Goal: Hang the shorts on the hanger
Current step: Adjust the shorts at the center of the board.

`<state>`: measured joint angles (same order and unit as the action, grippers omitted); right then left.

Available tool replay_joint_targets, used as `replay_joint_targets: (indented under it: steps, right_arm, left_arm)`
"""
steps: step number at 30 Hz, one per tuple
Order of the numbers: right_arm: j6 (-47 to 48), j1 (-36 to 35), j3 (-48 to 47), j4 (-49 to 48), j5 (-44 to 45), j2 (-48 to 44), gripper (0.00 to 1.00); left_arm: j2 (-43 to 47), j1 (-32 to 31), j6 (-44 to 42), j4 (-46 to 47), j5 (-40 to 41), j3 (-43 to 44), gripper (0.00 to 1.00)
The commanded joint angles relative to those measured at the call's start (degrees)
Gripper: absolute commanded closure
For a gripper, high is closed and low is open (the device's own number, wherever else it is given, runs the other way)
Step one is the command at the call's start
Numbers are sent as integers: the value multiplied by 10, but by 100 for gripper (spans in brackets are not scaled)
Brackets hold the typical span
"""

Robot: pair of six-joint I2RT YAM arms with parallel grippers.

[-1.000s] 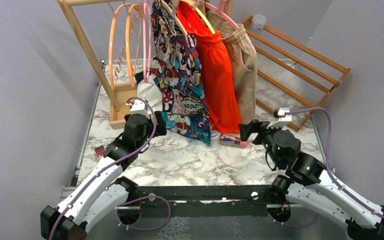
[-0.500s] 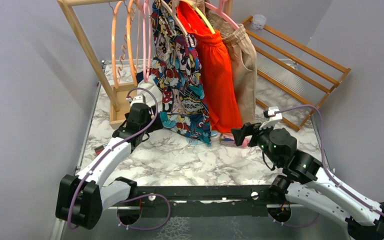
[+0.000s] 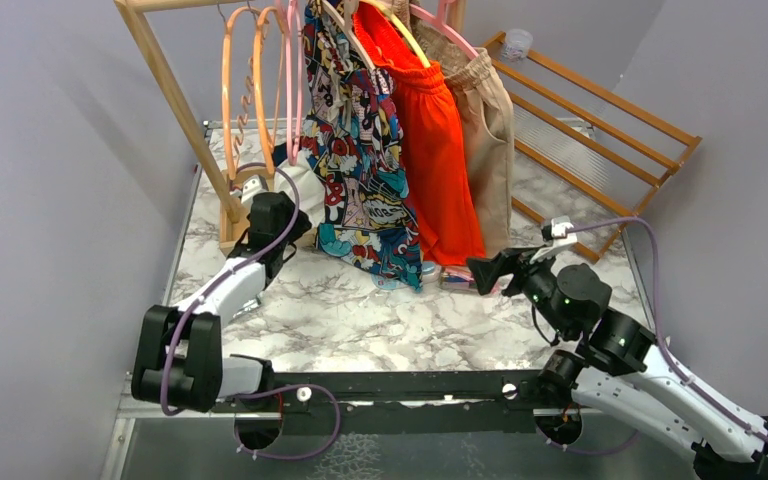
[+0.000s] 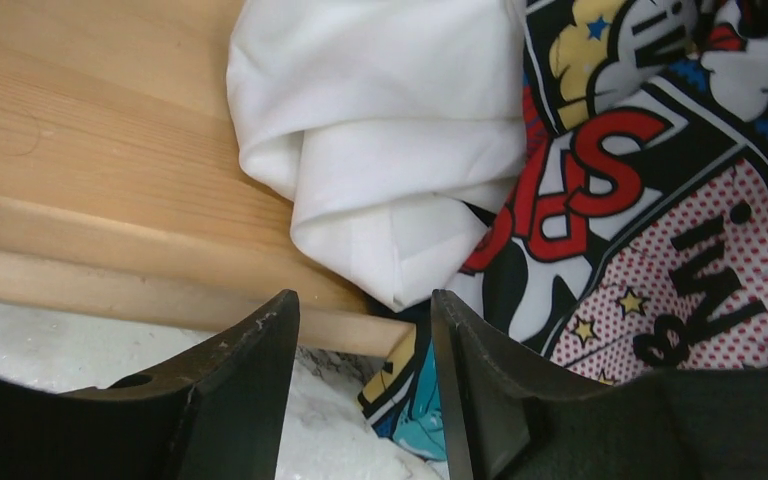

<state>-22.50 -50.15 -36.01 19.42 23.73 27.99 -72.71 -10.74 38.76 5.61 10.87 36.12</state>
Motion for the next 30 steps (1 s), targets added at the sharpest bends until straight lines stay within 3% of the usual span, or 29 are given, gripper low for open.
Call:
replay_joint_targets:
  steps: [1, 5, 14, 17, 24, 30]
  right_arm:
    - [-5, -1, 7, -7, -8, -23, 1]
    - [-8, -1, 10, -4, -10, -30, 1]
    - [-9, -1, 13, -6, -11, -29, 1]
    - [-7, -1, 12, -7, -12, -24, 1]
    - [-7, -1, 11, -8, -9, -15, 1]
    - [-4, -1, 6, -7, 2, -2, 2]
  left_arm:
    - [-38, 17, 51, 84, -6, 4, 46]
    - [-79, 20, 51, 93, 0, 25, 43]
    - [-152, 20, 33, 67, 29, 62, 14]
    - [-179, 20, 12, 51, 33, 83, 14]
    - [-233, 21, -11, 67, 23, 111, 33]
    - [-271, 21, -18, 73, 1, 129, 66]
